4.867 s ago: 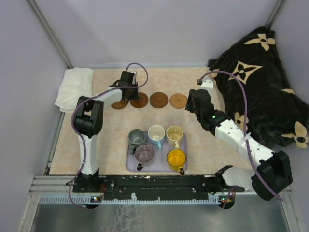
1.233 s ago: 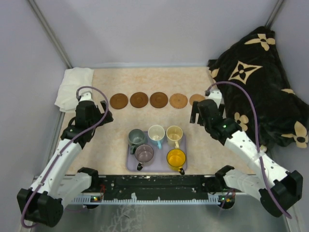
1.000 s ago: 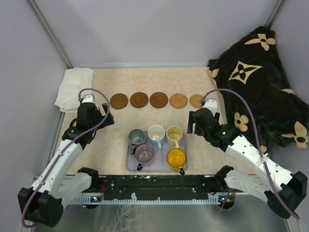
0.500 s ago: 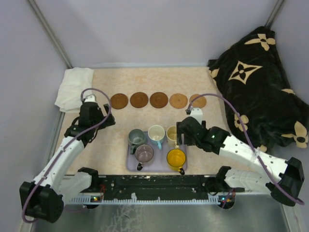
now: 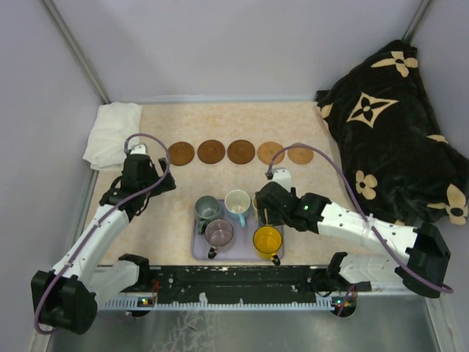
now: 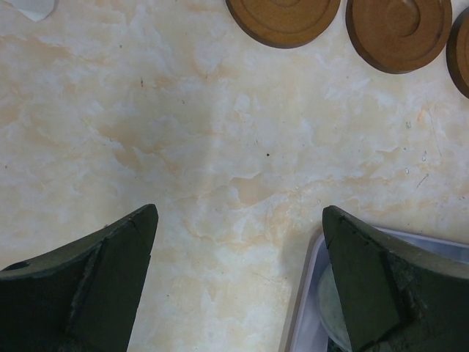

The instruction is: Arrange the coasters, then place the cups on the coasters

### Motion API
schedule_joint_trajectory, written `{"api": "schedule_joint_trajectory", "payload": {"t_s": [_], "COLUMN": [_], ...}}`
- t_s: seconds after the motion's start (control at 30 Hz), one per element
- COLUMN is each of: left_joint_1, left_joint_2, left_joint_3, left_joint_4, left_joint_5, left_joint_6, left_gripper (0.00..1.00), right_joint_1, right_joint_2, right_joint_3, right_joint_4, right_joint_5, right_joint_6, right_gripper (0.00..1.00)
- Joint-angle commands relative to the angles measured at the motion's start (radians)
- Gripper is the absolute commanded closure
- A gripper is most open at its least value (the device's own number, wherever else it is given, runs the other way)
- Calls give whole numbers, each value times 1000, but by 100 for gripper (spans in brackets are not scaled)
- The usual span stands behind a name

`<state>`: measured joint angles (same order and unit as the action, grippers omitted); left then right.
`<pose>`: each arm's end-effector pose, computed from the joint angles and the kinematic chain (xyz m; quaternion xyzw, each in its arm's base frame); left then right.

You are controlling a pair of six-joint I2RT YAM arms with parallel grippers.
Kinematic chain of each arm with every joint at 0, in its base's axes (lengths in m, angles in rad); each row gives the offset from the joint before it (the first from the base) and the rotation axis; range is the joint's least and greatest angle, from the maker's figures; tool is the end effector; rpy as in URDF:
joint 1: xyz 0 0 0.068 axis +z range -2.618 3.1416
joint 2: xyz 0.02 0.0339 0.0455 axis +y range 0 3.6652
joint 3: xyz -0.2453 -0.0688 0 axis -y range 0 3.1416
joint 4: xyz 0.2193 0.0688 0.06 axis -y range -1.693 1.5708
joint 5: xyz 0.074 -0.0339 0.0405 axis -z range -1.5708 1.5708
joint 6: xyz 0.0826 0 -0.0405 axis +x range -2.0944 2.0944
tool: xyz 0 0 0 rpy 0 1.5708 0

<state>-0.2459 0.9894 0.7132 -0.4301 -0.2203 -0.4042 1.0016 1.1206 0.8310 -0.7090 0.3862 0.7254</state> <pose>0.2277 -0.0385 0.2161 -0.1173 0.8961 -0.0384 0.4264 0.1459 0.1703 0.2027 -0.0760 0.9400 0.0909 0.3199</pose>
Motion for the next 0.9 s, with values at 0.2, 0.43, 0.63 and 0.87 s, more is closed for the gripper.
{"api": "schedule_joint_trajectory", "payload": {"t_s": [0.2,0.43,0.63,0.87], "left_joint_1": [5,5,5,5], "left_joint_2": [0,6,2,-2], "left_joint_3": [-5,-7,-9,-12], "left_joint_4": [42,41,40,45], "left_joint_5": [9,7,5,7], "left_joint_6": [13,13,16,14], "left_gripper": [1,1,1,1], "right_joint_1": [19,19,19,19], "right_joint_2": [68,127,162,187], "right_joint_3": [40,40,33,33], "right_joint_4": [50,63,86,112], "right_joint_5": [15,35,55,68], "right_joint_6": [42,53,66,69], "right_gripper": [36,41,43,47]}}
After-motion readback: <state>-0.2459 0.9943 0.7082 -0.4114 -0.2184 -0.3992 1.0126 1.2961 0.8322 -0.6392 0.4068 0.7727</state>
